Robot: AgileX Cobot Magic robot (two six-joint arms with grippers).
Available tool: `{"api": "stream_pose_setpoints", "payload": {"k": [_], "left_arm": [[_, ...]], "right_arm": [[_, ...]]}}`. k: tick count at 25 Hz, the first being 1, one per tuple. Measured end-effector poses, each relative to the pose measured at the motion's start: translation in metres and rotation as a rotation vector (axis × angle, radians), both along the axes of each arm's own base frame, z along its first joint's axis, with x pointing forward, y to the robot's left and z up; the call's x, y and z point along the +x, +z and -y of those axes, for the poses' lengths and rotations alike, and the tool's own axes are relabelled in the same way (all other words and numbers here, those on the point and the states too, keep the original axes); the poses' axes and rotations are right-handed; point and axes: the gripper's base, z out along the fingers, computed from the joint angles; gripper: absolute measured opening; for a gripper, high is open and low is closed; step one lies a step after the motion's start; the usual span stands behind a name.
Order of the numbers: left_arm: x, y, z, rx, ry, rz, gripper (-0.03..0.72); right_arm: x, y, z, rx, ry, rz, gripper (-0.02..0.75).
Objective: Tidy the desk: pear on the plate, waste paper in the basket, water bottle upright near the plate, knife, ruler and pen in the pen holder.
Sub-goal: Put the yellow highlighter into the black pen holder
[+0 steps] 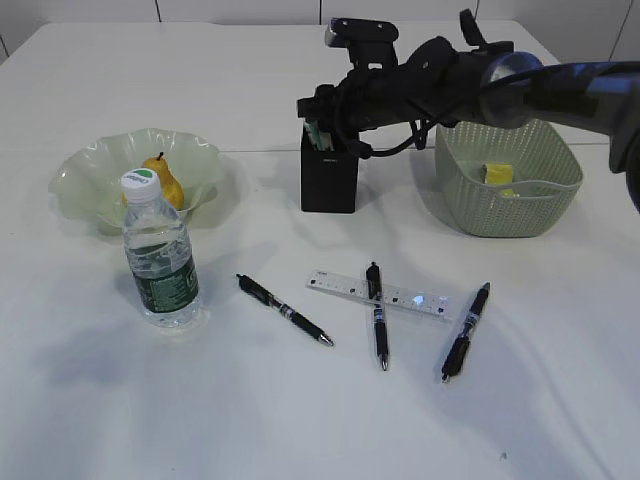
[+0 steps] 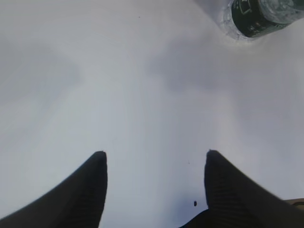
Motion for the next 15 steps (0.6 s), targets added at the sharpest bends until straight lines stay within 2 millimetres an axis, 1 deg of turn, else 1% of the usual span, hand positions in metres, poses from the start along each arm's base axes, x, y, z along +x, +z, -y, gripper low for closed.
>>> {"api": "stream_pose_setpoints", "payload": {"k": [2, 7, 10, 15], "left_arm": [[-0.001, 0.000, 0.000, 0.000, -0.001, -0.006, 0.456], [-0.001, 0.000, 0.000, -0.003, -0.002, -0.013, 0.456], [-0.001, 0.000, 0.001, -0.009, -0.001, -0.013, 0.456], [-0.001, 0.000, 0.002, -0.028, 0.002, -0.012, 0.456]], "right_arm": [[-0.003, 0.013, -0.001, 0.002, 0.018, 0.003, 0.370], [-0.017, 0.056, 0.000, -0.038, 0.094, 0.023, 0.372], [-0.029, 0.077, 0.001, -0.094, 0.155, 0.009, 0.372], [-0.052, 0.121, 0.011, -0.179, 0.164, -0.024, 0.372]]}}
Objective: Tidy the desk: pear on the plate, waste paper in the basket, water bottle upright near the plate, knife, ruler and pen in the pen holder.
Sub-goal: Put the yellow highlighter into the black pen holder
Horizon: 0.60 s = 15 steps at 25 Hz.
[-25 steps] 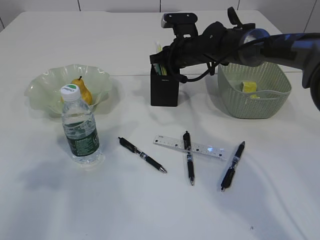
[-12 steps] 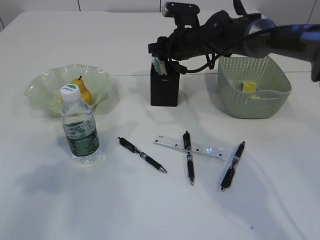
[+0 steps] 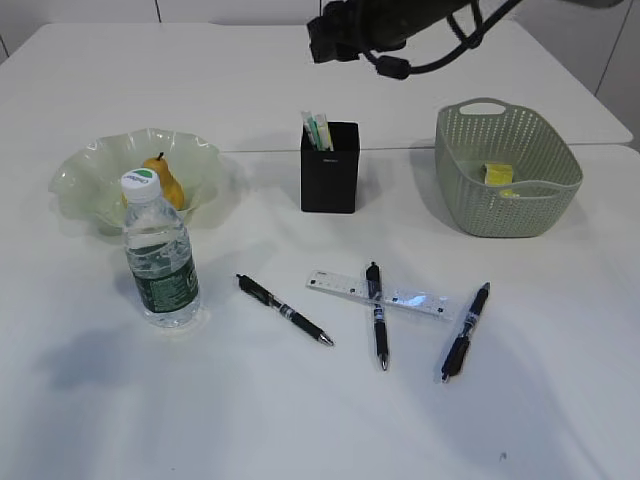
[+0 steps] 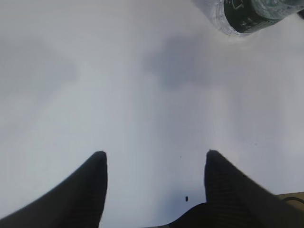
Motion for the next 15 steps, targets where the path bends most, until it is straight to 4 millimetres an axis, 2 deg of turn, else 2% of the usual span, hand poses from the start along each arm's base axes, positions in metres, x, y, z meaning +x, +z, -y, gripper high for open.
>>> {"api": "stream_pose_setpoints", "payload": {"k": [8, 15], "left_arm": [[-0.002, -0.001, 0.000, -0.002, -0.004, -0.021, 0.456], [-0.002, -0.001, 0.001, -0.005, -0.004, -0.025, 0.456]], "right_arm": [[-0.048, 0.052, 0.022, -0.167, -0.008, -0.138, 0.370], [-0.077, 0.072, 0.031, -0.213, 0.021, -0.248, 0.370]]}}
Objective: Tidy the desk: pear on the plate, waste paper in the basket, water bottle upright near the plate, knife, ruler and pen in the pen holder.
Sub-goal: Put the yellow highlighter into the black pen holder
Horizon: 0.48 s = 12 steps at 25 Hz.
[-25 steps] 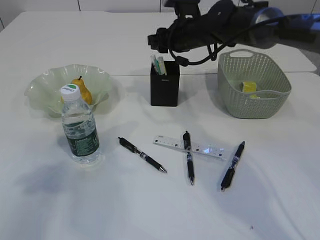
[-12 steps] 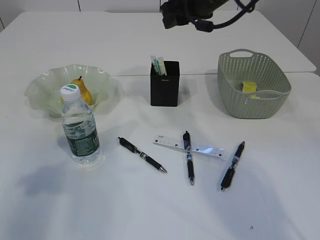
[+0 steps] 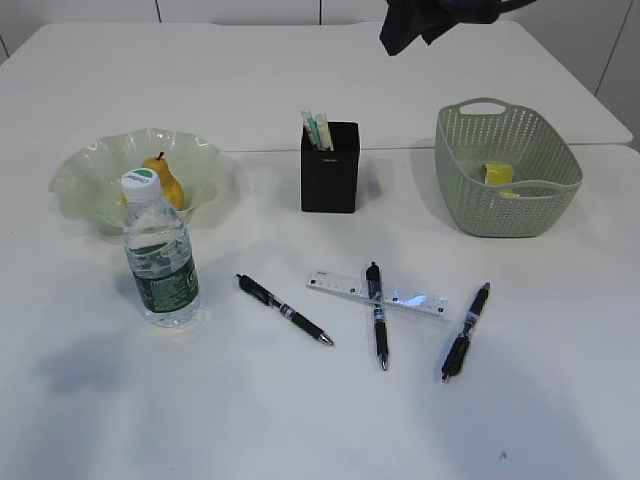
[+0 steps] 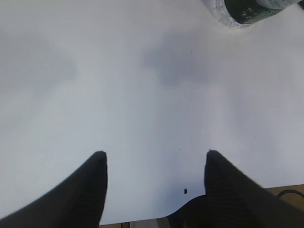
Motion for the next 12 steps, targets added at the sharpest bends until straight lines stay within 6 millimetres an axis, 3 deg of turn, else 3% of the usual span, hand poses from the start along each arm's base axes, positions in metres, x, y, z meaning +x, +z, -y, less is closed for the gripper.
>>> {"api": "stream_pose_setpoints", "payload": {"k": [7, 12], "left_arm": [[0.000, 0.000, 0.000, -0.002, 0.000, 0.000, 0.456], [0.000, 0.000, 0.000, -0.001, 0.001, 0.004, 0.456]], "right_arm": [[-0.008, 0.001, 0.001, -0.060, 0.010, -0.044, 0.370], [-0.006, -0.015, -0.018, -0.140, 0.083, -0.054, 0.370]]}}
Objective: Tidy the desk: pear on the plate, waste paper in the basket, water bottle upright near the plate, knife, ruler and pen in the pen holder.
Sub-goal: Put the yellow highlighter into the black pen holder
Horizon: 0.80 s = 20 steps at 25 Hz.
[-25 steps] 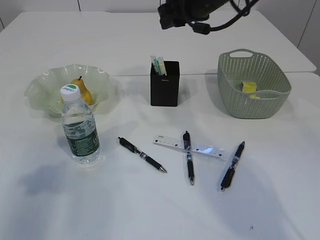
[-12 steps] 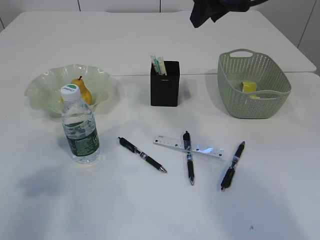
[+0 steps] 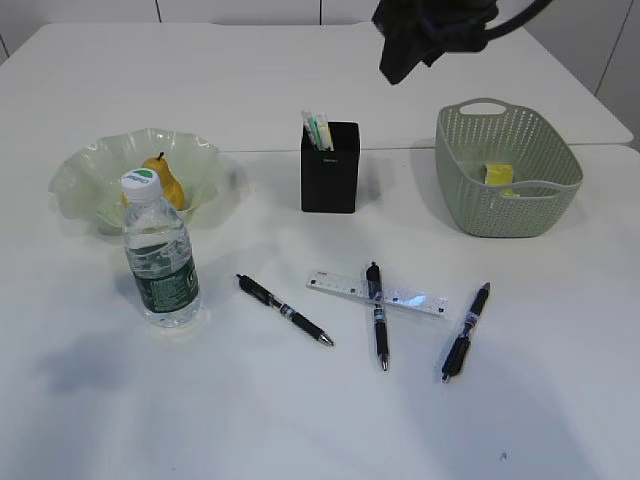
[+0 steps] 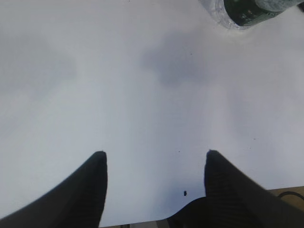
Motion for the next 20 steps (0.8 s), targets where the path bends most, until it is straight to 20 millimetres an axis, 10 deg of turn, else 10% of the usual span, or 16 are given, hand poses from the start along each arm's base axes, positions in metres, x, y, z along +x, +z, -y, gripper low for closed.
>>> {"api": "stream_pose_setpoints", "payload": {"k": [20], "left_arm": [[0.003, 0.001, -0.003, 0.030, 0.000, 0.034, 0.456]], "right_arm": [[0.039, -0.142, -0.042, -0.202, 0.554, -0.191, 0.369]]}}
